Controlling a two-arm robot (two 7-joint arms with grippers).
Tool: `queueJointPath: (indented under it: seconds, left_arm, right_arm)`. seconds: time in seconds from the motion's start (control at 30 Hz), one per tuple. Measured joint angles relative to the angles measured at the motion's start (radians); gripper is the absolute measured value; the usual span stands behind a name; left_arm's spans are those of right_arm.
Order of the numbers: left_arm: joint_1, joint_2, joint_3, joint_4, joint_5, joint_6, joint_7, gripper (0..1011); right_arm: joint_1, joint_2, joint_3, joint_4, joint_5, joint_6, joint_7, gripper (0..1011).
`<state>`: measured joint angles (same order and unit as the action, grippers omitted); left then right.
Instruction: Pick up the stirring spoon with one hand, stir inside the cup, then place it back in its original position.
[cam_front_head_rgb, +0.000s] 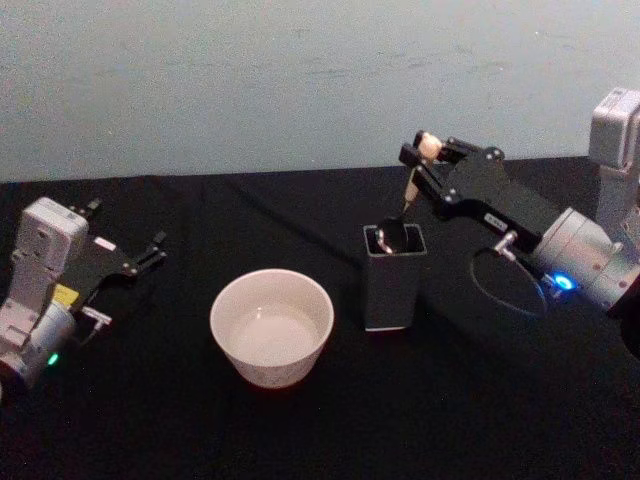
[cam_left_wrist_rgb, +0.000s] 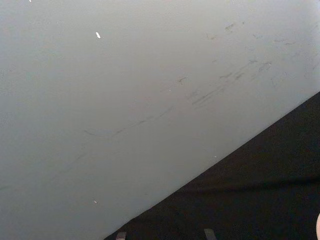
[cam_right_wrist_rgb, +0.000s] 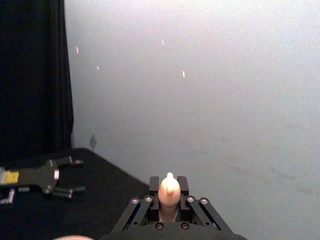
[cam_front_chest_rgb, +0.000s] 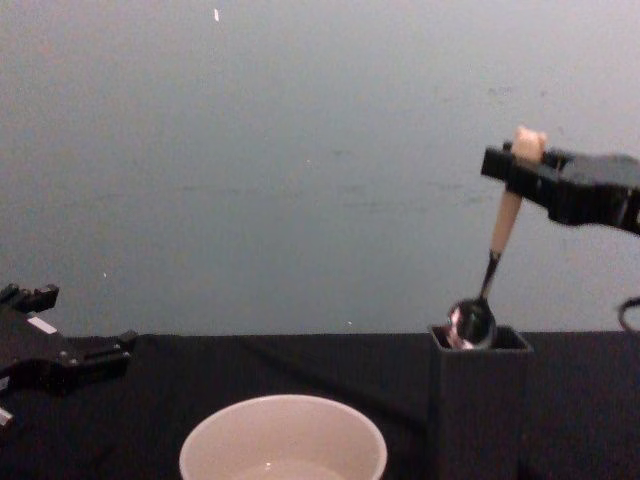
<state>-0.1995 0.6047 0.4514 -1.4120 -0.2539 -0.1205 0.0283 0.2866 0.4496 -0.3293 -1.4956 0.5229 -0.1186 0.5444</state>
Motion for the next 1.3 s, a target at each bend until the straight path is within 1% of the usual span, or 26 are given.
queueJointPath:
  seconds: [0.13, 0.3, 0.37, 0.4, 0.5, 0.53, 0.7, 0.73, 0.83, 1.03, 1.07, 1.17, 1.3]
  left_arm:
    - [0.0, 0.0, 0.0, 0.0, 0.0, 0.0, 0.0, 1001]
    - [0.0, 0.0, 0.0, 0.0, 0.0, 0.0, 0.0, 1001]
    - [0.0, 0.0, 0.0, 0.0, 0.0, 0.0, 0.0, 1001]
    - [0.0, 0.0, 0.0, 0.0, 0.0, 0.0, 0.0, 1001]
    - [0.0, 0.0, 0.0, 0.0, 0.0, 0.0, 0.0, 1001]
    - [0.0, 0.0, 0.0, 0.0, 0.0, 0.0, 0.0, 1001]
    - [0.0, 0.0, 0.0, 0.0, 0.0, 0.0, 0.0, 1001]
    - [0.0, 0.0, 0.0, 0.0, 0.0, 0.0, 0.0, 1001]
    - [0.0, 0.0, 0.0, 0.0, 0.0, 0.0, 0.0, 1002]
    - [0.0, 0.0, 0.0, 0.0, 0.0, 0.0, 0.0, 1001]
    - [0.0, 0.0, 0.0, 0.0, 0.0, 0.0, 0.0, 1001]
    - [0.0, 0.0, 0.0, 0.0, 0.0, 0.0, 0.0, 1001]
    - [0.0, 0.0, 0.0, 0.0, 0.0, 0.0, 0.0, 1001]
  right_arm:
    - [0.013, -0.008, 0.0, -0.004, 0.007, -0.023, 0.011, 212]
    - [0.035, -0.022, -0.016, 0.005, 0.006, -0.044, 0.027, 211]
    - [0.047, -0.031, -0.029, 0.018, 0.002, -0.056, 0.04, 211]
    - [0.057, -0.038, -0.042, 0.032, -0.001, -0.066, 0.052, 211]
    - [0.074, -0.05, -0.062, 0.056, -0.009, -0.083, 0.072, 211]
    - [0.084, -0.058, -0.075, 0.072, -0.016, -0.095, 0.085, 211]
    - [0.115, -0.085, -0.116, 0.126, -0.028, -0.143, 0.134, 211]
    - [0.115, -0.085, -0.116, 0.126, -0.028, -0.143, 0.134, 211]
    - [0.138, -0.105, -0.143, 0.168, -0.032, -0.175, 0.172, 211]
    - [0.165, -0.127, -0.179, 0.231, -0.032, -0.211, 0.227, 212]
    - [0.172, -0.134, -0.191, 0.25, -0.033, -0.22, 0.239, 211]
    - [0.181, -0.143, -0.204, 0.276, -0.035, -0.232, 0.255, 211]
    - [0.196, -0.165, -0.227, 0.333, -0.043, -0.259, 0.277, 211]
